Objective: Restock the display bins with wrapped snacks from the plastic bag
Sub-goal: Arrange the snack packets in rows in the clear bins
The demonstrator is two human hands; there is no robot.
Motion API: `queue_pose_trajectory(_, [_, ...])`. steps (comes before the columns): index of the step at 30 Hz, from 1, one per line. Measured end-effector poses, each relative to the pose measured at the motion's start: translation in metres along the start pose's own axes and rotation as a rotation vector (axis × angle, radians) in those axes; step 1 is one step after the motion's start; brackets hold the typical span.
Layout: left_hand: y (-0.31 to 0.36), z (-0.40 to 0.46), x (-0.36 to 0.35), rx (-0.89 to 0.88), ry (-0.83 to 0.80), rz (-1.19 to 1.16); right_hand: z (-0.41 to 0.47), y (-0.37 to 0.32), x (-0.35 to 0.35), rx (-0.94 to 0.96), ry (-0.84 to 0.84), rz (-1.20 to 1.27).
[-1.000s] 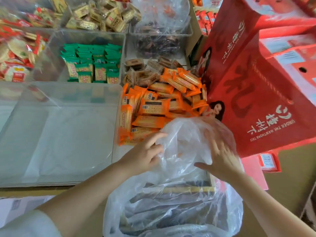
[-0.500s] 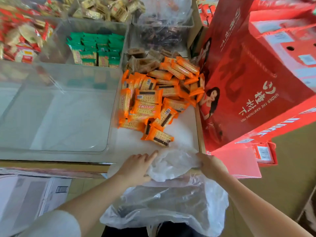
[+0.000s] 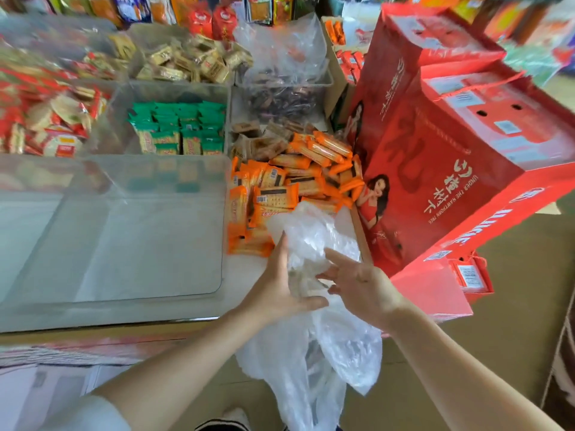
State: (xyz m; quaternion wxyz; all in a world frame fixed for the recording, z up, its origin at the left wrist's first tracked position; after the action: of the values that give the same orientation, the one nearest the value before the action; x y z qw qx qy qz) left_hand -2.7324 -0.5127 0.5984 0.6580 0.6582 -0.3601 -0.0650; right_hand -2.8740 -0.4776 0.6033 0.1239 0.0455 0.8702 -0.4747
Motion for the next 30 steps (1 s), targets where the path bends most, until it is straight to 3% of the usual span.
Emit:
queue_pose_trajectory(3, [-0.001, 0.0, 0.025, -0.025, 0.145, 0.063, -0.002, -0.008, -0.031, -0.001, -0.064, -0.143])
queue_pose_trajectory(5, [0.006, 0.0, 0.043, -0.037, 0.189, 0.12, -0.007, -0.018, -0.04, 0.088, -0.007, -0.26])
queue_pose_trajectory(6, [0.01, 0.001, 0.051, -0.062, 0.214, 0.12, -0.013, -0.024, -0.042, 0.182, 0.088, -0.329])
queue_pose_trajectory(8, [0.014, 0.006, 0.071, -0.083, 0.314, 0.047, -0.028, -0.037, -0.039, 0.474, 0.444, -0.652])
queue_pose_trajectory(10, [0.014, 0.01, 0.094, -0.049, 0.463, -0.125, -0.039, -0.03, -0.034, 0.647, 0.715, -0.913])
queue_pose_trajectory(13, [0.016, 0.013, 0.12, -0.07, 0.595, -0.437, -0.029, 0.002, -0.033, 0.401, 0.655, -0.66])
queue_pose_trajectory(16, [0.012, 0.018, 0.129, -0.113, 0.585, -0.435, -0.014, 0.019, -0.048, 0.144, 0.487, -0.214])
queue_pose_trajectory(18, [0.009, 0.024, 0.129, -0.186, 0.532, -0.297, 0.0, 0.004, -0.059, 0.137, 0.336, 0.113])
queue_pose_trajectory(22, [0.006, 0.044, 0.128, -0.502, 0.418, 0.148, 0.038, -0.042, -0.061, 0.154, 0.218, 0.445])
queue_pose_trajectory(26, [0.019, 0.056, 0.123, -0.488, 0.085, 0.236, 0.067, -0.09, -0.061, 0.206, 0.077, 0.533])
queue_pose_trajectory(28, [0.025, 0.067, 0.13, -0.487, 0.091, 0.417, 0.084, -0.113, -0.059, 0.23, 0.052, 0.5])
queue_pose_trajectory(30, [0.028, 0.082, 0.139, -0.474, 0.216, 0.607, 0.104, -0.137, -0.065, 0.253, -0.003, 0.454])
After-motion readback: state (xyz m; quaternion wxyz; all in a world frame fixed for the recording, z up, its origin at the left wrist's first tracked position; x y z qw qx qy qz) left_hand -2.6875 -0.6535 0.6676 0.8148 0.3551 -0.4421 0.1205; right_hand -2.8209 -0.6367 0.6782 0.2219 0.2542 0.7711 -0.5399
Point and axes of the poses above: each hand's wrist, its own z-axis towards the middle knuckle, its own x-axis out of the back of the hand, y = z × x, the point moved 5 cm from there along z, towards the middle knuckle, and after that the axes turned 6 degrees about -x, right-handed, at the moved point
